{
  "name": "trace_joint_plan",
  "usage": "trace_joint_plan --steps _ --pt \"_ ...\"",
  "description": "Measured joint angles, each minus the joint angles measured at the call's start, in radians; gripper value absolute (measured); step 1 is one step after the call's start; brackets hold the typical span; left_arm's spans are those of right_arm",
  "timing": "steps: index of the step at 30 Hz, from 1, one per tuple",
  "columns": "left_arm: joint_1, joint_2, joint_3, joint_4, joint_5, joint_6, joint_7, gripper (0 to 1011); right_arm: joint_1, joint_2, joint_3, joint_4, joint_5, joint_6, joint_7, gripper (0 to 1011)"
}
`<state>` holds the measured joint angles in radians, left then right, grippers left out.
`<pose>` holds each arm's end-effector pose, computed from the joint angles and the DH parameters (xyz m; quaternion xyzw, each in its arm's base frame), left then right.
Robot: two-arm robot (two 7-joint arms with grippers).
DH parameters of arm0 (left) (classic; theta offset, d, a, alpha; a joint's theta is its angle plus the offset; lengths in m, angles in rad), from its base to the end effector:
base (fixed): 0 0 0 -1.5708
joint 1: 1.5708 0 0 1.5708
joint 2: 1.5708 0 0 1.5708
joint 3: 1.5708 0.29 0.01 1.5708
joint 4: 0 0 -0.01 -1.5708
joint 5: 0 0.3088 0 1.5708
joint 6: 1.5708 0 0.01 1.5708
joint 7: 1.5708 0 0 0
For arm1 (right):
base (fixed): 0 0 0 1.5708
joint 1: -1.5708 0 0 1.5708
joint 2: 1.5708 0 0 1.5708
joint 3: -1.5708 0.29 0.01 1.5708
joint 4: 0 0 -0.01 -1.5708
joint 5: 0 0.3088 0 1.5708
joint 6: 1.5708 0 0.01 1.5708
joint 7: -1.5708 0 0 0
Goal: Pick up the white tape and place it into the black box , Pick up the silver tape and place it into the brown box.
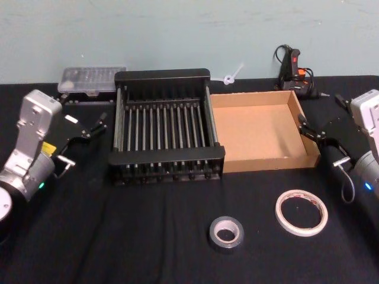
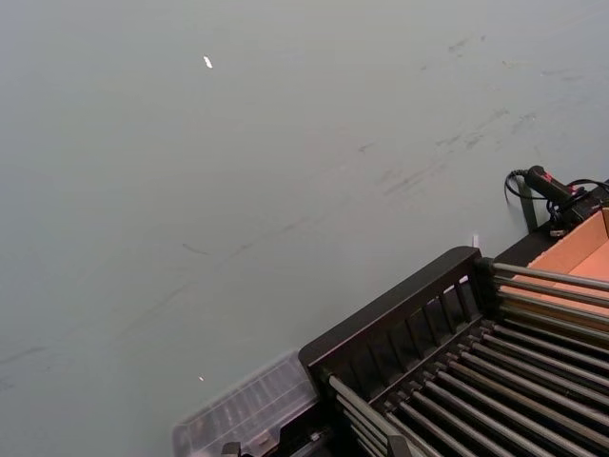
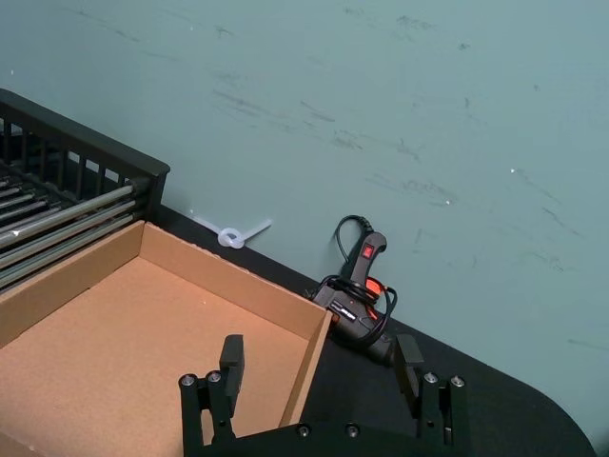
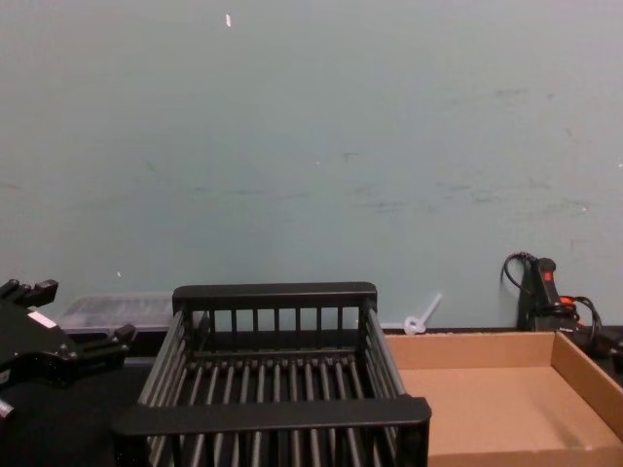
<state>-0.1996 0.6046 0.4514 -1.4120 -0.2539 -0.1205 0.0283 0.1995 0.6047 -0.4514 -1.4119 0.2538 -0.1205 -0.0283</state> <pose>0.3581 0.0826 -0.3023 0.1414 -0.1325 0.5799 0.7913 0.3581 -0.0827 -0.3023 -0.1416 -0.1325 -0.5799 0.7913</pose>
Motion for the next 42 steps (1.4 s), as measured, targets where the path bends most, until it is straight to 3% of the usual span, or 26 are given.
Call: trace_joint_plan --steps 42 --pt "0.0 0.0 0.0 0.0 0.0 0.0 0.0 1001 -0.002 -0.002 0.012 -0.003 0.005 0.005 0.022 1003"
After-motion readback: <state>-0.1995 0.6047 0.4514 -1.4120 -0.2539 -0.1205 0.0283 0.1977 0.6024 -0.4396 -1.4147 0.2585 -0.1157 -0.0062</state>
